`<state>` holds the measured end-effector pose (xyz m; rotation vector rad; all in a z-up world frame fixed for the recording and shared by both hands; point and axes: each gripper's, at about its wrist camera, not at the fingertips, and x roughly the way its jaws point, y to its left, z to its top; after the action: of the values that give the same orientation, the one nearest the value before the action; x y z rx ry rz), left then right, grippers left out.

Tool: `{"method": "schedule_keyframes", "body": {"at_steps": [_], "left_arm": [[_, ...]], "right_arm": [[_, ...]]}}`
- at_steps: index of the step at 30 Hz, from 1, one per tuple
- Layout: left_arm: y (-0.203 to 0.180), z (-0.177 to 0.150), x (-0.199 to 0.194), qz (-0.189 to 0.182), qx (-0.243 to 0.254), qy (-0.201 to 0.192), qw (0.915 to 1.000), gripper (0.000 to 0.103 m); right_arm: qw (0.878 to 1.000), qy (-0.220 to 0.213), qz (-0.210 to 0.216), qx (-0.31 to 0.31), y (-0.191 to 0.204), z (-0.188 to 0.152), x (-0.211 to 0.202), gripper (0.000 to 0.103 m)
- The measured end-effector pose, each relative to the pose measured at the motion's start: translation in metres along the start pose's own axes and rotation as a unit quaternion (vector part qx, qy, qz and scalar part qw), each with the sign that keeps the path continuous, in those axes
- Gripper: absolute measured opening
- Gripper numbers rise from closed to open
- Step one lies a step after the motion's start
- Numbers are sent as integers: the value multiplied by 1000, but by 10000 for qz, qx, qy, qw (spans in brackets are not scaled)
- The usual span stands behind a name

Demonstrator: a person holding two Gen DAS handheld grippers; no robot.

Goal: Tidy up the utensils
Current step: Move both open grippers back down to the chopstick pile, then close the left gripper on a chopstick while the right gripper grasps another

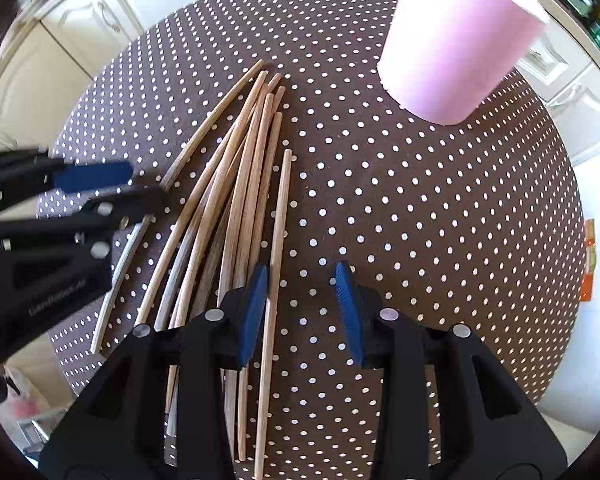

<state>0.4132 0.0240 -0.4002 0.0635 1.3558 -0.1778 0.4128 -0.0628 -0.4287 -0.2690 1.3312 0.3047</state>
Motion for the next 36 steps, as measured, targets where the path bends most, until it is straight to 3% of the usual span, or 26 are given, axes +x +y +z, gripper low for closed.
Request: {"method": "schedule_keyframes", "body": {"at_steps": [3,6,14,16,19,20,26,29,36], "left_arm": [[-4,17,5,77,103,66,9999,33],[-7,35,10,21,142,157,9998,33],[-15,72,24,78,244,337,9991,32],[-18,78,27,218,367,355,9985,26],[-20,70,25,225,230,244,9992,7],[-21,68,23,175,122,212,9995,6],[-21,66,19,102,51,53,9999,5],[-10,46,12,70,-100,-89,9999,5],[2,28,-17,-331,-475,-597,9965,5]], "right_arm": [[10000,82,-24,-8,4,15,1,27],[9998,164,44,91,-10,22,1,11],[9946,429,716,614,-42,40,3,6],[9940,471,761,629,-52,45,-2,6],[9936,508,795,620,-53,51,-3,5],[9934,495,814,634,-53,52,-3,5],[9917,437,960,734,-63,38,-1,5],[9907,386,1039,795,-75,29,3,6],[9854,124,1284,1109,-106,8,-5,6]]}}
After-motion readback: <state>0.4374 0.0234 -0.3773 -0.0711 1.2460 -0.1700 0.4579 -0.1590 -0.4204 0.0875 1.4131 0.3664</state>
